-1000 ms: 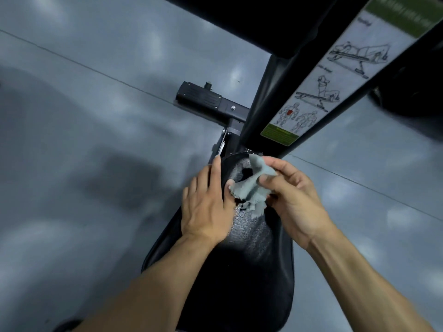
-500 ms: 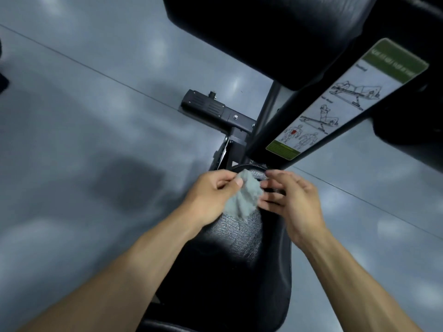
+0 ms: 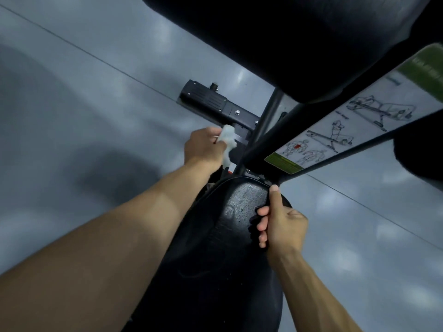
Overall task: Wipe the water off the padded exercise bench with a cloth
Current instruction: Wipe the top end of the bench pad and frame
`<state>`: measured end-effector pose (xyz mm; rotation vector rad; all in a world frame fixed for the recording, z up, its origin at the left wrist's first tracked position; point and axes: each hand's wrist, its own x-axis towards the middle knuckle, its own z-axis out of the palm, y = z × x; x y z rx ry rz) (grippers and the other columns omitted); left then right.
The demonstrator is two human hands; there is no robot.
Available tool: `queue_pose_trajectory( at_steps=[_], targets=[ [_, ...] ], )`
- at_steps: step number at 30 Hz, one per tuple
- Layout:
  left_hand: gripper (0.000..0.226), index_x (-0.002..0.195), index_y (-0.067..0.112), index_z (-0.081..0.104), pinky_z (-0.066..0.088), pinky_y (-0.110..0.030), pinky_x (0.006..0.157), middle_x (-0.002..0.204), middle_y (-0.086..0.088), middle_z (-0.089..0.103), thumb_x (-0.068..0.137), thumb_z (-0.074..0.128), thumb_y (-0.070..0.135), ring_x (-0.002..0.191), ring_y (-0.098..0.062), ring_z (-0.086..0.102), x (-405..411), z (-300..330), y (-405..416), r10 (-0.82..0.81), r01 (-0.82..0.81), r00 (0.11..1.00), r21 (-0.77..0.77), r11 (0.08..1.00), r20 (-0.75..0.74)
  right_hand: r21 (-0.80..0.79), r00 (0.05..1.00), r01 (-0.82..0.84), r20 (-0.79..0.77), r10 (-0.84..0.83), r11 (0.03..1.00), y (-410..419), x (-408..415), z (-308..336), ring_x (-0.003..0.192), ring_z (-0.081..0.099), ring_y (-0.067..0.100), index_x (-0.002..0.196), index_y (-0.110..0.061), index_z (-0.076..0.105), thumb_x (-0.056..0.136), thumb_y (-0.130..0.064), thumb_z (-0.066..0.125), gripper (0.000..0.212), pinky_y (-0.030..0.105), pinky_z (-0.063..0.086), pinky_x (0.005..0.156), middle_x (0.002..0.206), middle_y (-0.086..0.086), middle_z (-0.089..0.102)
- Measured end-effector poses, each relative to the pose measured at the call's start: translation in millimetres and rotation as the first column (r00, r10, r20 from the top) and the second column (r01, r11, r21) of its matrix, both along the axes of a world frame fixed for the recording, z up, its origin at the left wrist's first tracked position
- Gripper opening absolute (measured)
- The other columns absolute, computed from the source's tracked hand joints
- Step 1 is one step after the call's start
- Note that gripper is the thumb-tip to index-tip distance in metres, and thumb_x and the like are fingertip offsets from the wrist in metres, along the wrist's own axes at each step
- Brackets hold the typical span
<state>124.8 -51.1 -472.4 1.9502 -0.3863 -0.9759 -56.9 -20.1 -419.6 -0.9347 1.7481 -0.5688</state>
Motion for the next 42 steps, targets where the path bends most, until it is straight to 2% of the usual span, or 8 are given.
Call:
queue_pose_trajectory(
  at_steps=[7,12,14,19,25,33,37,42],
  targets=[
    [0.007,0.088,0.033,0.077,0.056,-0.028,0.088,0.092,0.006,0.076,0.092,0.071,0.033,0.093,-0.013,0.071,-24,5,-26,-0.106,0.103,0.993,-0.046,0.994,-0.06,0.029,1.0,-0.014,-0.026,0.015,0.999,-6,-1,-4,0.027,0.035,0.019,0.058,-0.006,0.061,0.094,-0.055,0.063,0.062,0.019,0.029,0.032,0.04,0.01,0.045],
    [0.018,0.111,0.032,0.077,0.051,-0.012,0.078,0.101,0.016,0.074,0.095,0.07,0.026,0.093,0.002,0.067,-21,32,-20,-0.148,0.129,0.988,-0.29,0.948,-0.045,0.051,0.999,-0.023,-0.031,0.024,0.998,-7,-2,-5,0.028,0.035,0.019,0.054,-0.009,0.06,0.094,-0.057,0.064,0.062,0.02,0.031,0.034,0.041,0.01,0.045],
    [0.021,0.115,0.029,0.076,0.053,-0.014,0.082,0.105,0.013,0.075,0.095,0.07,0.027,0.096,-0.001,0.068,-24,31,-15,-0.167,0.167,0.986,-0.237,0.957,0.019,0.049,0.999,-0.02,-0.024,0.021,0.999,-8,-3,-4,0.028,0.035,0.019,0.054,-0.009,0.06,0.094,-0.056,0.063,0.062,0.02,0.03,0.034,0.041,0.01,0.044],
    [0.019,0.076,0.026,0.071,0.055,-0.029,0.086,0.097,-0.001,0.077,0.094,0.071,0.031,0.096,-0.018,0.072,-37,14,-2,-0.068,0.069,0.997,0.009,0.998,-0.046,0.049,1.0,-0.024,-0.017,0.025,0.999,-7,-2,-6,0.028,0.034,0.019,0.055,-0.008,0.06,0.094,-0.056,0.063,0.062,0.02,0.03,0.034,0.04,0.01,0.044],
    [0.022,0.114,0.028,0.077,0.054,-0.012,0.08,0.095,0.017,0.074,0.093,0.073,0.029,0.088,0.003,0.068,-34,52,-8,-0.067,0.096,0.992,-0.289,0.953,0.108,0.05,1.0,-0.018,-0.005,0.019,0.999,-6,-4,-6,0.028,0.034,0.019,0.054,-0.008,0.06,0.094,-0.056,0.064,0.062,0.02,0.029,0.035,0.04,0.01,0.043],
    [0.02,0.108,0.027,0.076,0.035,0.005,0.068,0.091,0.011,0.07,0.091,0.073,0.017,0.08,-0.006,0.061,-7,10,15,-0.342,0.341,0.91,0.05,0.939,0.235,0.064,1.0,-0.03,0.006,0.03,0.998,-8,-5,-3,0.027,0.035,0.019,0.055,-0.008,0.061,0.094,-0.057,0.063,0.062,0.019,0.029,0.033,0.041,0.01,0.044],
    [0.017,0.108,0.032,0.075,0.053,-0.031,0.085,0.109,0.007,0.073,0.091,0.073,0.029,0.097,-0.022,0.068,-8,16,18,-0.588,0.582,0.668,0.171,0.795,0.456,0.073,1.0,-0.028,0.004,0.028,0.997,-7,-5,-2,0.027,0.035,0.02,0.051,-0.011,0.061,0.093,-0.057,0.064,0.063,0.02,0.03,0.033,0.041,0.011,0.045],
    [0.016,0.107,0.034,0.077,0.057,-0.038,0.089,0.11,0.004,0.075,0.092,0.074,0.031,0.099,-0.024,0.07,-15,21,11,-0.647,0.606,0.668,0.235,0.76,0.368,0.085,1.0,-0.028,0.016,0.027,0.996,-9,-5,-3,0.027,0.036,0.02,0.046,-0.014,0.06,0.093,-0.058,0.064,0.064,0.02,0.031,0.033,0.04,0.011,0.045]
  ],
)
